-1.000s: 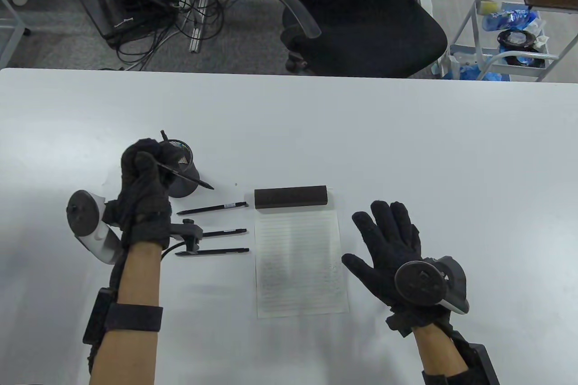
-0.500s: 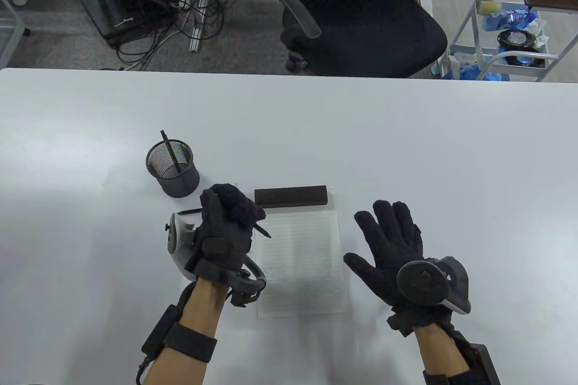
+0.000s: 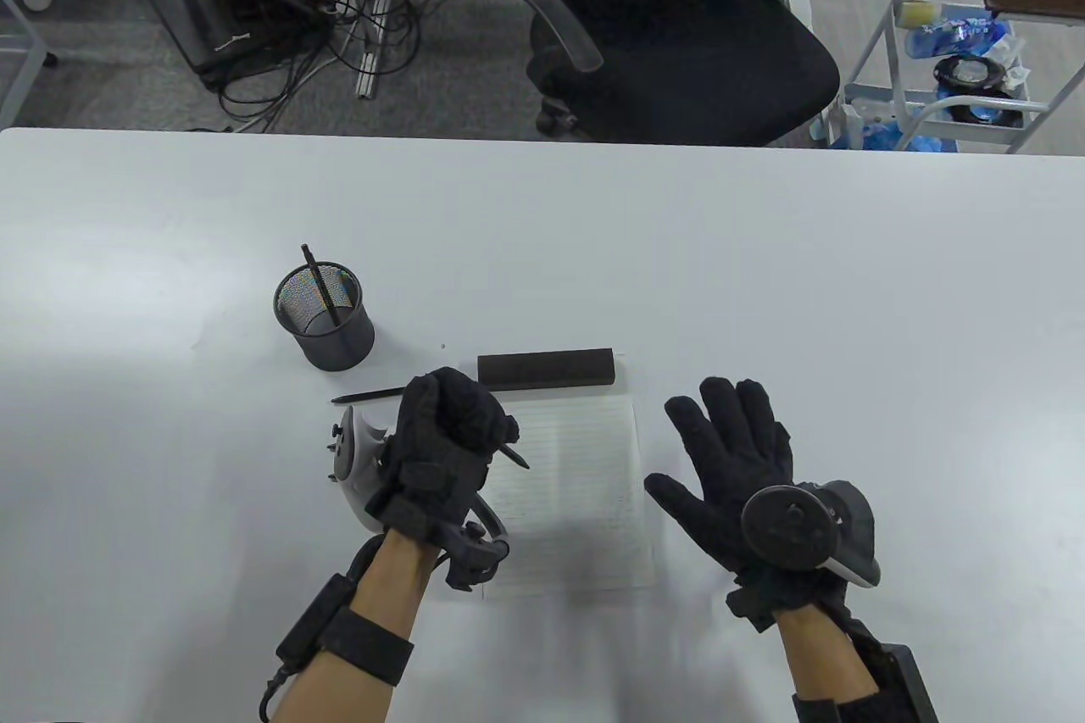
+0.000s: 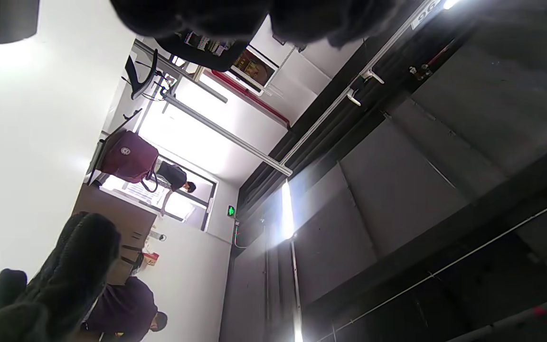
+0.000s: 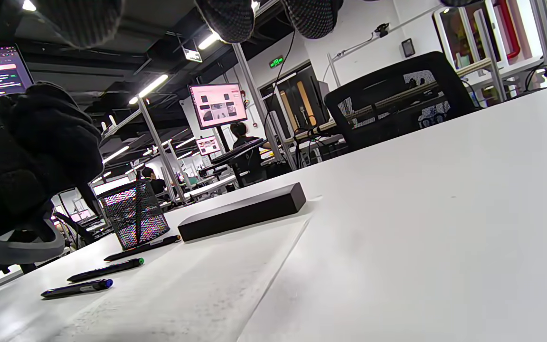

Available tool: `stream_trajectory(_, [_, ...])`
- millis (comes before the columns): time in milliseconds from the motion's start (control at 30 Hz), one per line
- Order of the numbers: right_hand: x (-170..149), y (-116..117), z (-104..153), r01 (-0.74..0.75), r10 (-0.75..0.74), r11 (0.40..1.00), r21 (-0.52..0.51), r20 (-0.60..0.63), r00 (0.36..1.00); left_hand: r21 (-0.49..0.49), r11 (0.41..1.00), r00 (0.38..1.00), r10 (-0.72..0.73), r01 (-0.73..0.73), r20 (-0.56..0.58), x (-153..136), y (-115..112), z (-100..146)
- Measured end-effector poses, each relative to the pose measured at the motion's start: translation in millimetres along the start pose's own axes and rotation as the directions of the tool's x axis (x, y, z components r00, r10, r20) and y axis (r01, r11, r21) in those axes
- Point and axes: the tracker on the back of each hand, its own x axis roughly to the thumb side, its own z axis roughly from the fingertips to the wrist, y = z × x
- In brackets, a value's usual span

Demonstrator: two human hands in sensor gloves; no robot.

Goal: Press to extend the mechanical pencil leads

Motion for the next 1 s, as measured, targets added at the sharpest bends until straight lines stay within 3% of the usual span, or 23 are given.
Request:
stream_trajectory(567, [-1.5,-0.1,-0.9,-0.002,0.002,1.0,0.005,-0.013,1.0,-0.038,0.999,1.0,-0.007,0.007,0.001,2.2,0.2,-1.4])
stream_trajectory(1000, [-1.6,0.0,-0.9,-0.005,0.005,1.0,0.005,-0.012,1.0,-0.033,0.993,0.993,-0.118,0.117,-0.025,-2.5,-0.3,0.3])
